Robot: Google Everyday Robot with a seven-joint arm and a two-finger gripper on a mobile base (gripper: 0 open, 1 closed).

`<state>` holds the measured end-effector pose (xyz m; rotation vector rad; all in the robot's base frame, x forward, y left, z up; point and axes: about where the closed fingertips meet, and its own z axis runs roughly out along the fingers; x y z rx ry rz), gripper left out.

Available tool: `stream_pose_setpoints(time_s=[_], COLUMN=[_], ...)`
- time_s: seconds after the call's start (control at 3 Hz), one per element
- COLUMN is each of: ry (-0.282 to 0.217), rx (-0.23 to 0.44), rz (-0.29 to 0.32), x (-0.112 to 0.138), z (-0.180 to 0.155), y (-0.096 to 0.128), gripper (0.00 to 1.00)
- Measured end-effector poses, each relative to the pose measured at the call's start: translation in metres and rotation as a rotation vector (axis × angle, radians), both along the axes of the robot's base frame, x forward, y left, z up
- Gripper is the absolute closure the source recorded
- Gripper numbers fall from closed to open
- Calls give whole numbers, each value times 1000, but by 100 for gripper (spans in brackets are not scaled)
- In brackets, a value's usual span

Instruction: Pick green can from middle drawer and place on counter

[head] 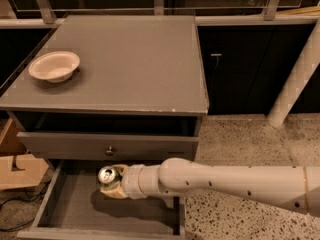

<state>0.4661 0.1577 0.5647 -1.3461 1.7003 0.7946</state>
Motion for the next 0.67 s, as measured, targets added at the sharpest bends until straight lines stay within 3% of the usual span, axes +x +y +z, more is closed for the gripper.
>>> stream_pose_setpoints(time_s=[0.33,0.67], ry=[-39,-37], rx=[-7,-13], rz=[-31,-29], x=[14,13], z=[46,48], y=[-29,-29], gripper=[100,100])
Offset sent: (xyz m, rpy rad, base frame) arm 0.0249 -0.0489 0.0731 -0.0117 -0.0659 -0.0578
